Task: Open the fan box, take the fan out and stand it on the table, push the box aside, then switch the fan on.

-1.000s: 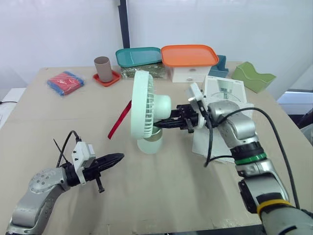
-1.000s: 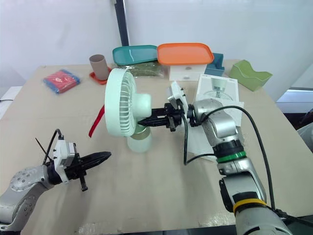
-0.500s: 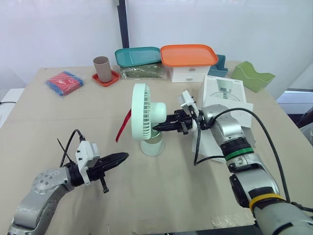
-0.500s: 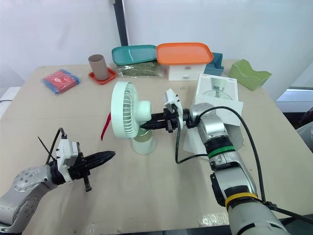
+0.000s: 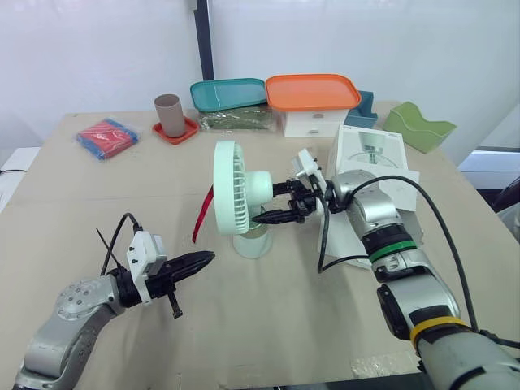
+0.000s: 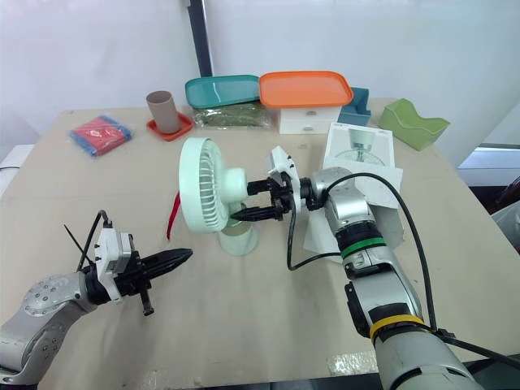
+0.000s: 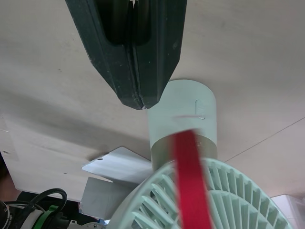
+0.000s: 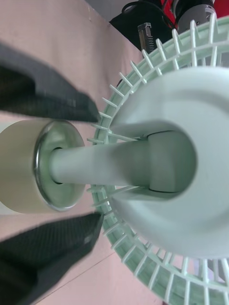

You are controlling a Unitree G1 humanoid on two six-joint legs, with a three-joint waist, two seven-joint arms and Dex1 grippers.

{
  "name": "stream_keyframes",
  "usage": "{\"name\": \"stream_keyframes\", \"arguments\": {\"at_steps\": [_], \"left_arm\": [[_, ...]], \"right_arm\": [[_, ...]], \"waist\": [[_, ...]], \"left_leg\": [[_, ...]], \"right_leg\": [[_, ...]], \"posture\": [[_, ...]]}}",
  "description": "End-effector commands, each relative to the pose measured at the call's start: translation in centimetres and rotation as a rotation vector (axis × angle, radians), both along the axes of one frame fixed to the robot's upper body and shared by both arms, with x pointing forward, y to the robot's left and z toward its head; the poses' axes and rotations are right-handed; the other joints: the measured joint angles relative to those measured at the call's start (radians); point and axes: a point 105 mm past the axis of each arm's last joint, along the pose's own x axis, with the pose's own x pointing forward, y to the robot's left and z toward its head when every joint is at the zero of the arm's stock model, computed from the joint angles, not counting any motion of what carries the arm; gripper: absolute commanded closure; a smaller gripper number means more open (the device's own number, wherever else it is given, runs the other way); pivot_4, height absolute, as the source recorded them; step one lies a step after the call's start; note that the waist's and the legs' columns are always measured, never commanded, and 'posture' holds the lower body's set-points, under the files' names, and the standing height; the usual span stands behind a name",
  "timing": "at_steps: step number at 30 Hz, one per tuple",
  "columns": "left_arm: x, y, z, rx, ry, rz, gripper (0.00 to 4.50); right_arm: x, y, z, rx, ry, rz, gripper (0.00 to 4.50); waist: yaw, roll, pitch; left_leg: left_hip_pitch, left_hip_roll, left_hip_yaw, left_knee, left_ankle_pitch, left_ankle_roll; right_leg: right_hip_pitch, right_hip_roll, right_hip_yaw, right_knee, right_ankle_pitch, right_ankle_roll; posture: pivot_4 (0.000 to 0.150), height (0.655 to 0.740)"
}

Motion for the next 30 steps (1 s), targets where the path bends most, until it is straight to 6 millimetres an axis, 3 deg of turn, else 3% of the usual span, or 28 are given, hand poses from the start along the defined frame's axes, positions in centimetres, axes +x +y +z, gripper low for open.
{"name": "stream_keyframes", "arguments": {"at_steps": [1, 4, 12, 23, 26, 30], "left_arm": [[-0.2, 0.0, 0.8, -0.011, -0.023, 0.000, 3.79], [0.0, 0.2, 0.9, -0.009, -0.026, 0.012, 2.95], [0.7, 0.7, 1.3, -0.009, -0.049, 0.067, 0.02], [1.4, 1.4, 0.3, 0.034, -0.066, 0.218, 0.02], [1.5, 1.7, -0.3, 0.040, -0.056, 0.259, 0.02], [1.8, 2.0, -2.1, 0.069, -0.024, 0.336, 0.02]], "right_arm": [[-0.6, -0.5, 1.7, 0.007, -0.055, 0.039, 0.00], [-0.7, -1.2, 2.0, 0.008, -0.059, 0.023, 0.00], [-2.5, -4.2, 2.2, 0.046, -0.031, -0.080, 0.00], [-5.2, -8.3, 0.7, 0.068, -0.083, -0.312, 0.00], [-6.4, -8.4, -0.7, 0.061, -0.074, -0.332, 0.00], [-8.1, -8.0, -5.1, 0.087, -0.031, -0.517, 0.00]], "waist": [[0.000, 0.000, 0.000], [0.000, 0.000, 0.000], [0.003, 0.000, 0.000], [0.003, 0.000, 0.000], [0.005, 0.000, 0.000], [0.013, -0.002, -0.002]], "left_leg": [[0.000, 0.000, 0.000, 0.000, 0.000, 0.000], [0.000, 0.000, 0.000, 0.000, 0.000, 0.000], [0.000, 0.000, 0.000, 0.000, 0.000, 0.000], [0.001, 0.000, 0.000, 0.000, 0.000, 0.000], [0.001, 0.000, 0.000, 0.000, 0.000, 0.000], [0.002, 0.000, -0.002, 0.000, -0.001, 0.001]], "right_leg": [[0.000, 0.000, 0.000, 0.000, 0.000, 0.000], [0.000, 0.000, 0.000, 0.000, 0.000, 0.000], [0.000, 0.000, 0.000, 0.000, 0.000, 0.000], [0.002, 0.000, 0.000, 0.000, 0.000, 0.001], [0.003, 0.000, 0.000, -0.001, -0.001, 0.001], [0.004, 0.001, 0.000, -0.001, -0.003, 0.002]], "posture": [[0.150, 0.7400], [0.150, 0.7400], [0.150, 0.7400], [0.150, 0.7400], [0.150, 0.7400], [0.150, 0.7400]]}}
